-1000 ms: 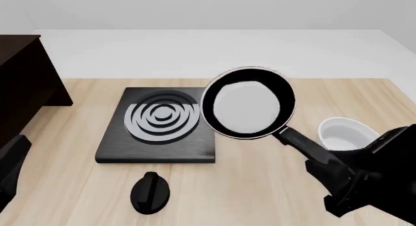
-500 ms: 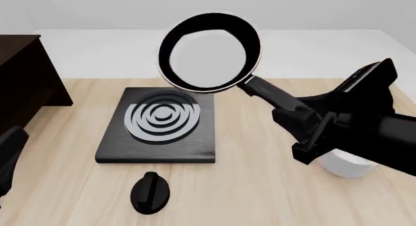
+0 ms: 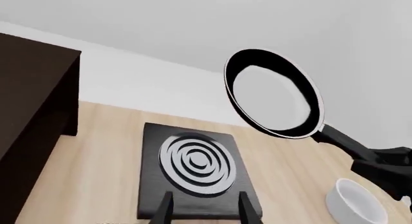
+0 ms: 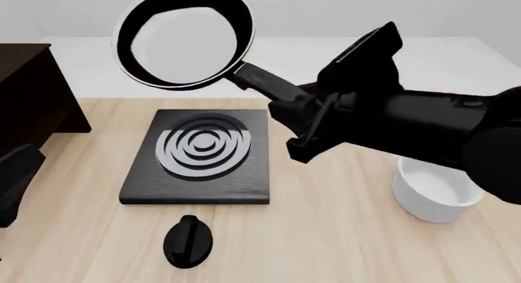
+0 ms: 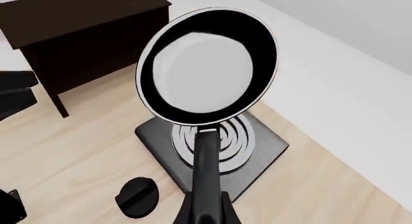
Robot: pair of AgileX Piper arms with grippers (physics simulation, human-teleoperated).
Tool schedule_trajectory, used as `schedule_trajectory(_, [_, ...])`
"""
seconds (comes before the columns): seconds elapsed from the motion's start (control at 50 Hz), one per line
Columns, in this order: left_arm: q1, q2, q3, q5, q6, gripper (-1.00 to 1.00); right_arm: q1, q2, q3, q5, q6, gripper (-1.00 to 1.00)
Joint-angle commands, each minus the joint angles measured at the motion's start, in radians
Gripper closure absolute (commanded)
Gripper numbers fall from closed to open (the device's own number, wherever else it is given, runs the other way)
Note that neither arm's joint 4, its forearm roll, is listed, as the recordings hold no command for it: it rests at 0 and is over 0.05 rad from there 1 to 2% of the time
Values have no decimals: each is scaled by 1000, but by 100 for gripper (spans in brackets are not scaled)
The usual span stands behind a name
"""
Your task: Put the frying pan on the cabinet shelf.
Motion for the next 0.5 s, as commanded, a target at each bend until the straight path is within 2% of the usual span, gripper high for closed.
schedule_trajectory(0.02, [-38, 22, -36, 6, -124, -100, 64, 92, -122, -33, 6, 100])
schedule_trajectory(0.16, [-14, 39, -86, 13, -143, -100, 102, 142, -167, -43, 19, 100])
schedule_trajectory(0.22, [-3, 45, -98, 9, -197, -100, 113, 158, -181, -44, 22, 100])
schedule_trajectory(0.32, [-5, 71, -61, -19, -308, -100, 125, 172, -208, -51, 27, 100])
schedule_trajectory(0.34, [-3, 83, -62, -16, -305, -100, 127, 162, -209, -70, 12, 100])
schedule_trajectory(0.38, [-17, 82, -70, -30, -306, -100, 132, 167, -220, -71, 40, 100])
schedule_trajectory(0.4, [-20, 86, -73, -31, -307, -100, 133, 174, -225, -74, 37, 100])
schedule_trajectory(0.5, [-65, 104, -105, -41, -372, -100, 156, 193, -238, -86, 39, 100])
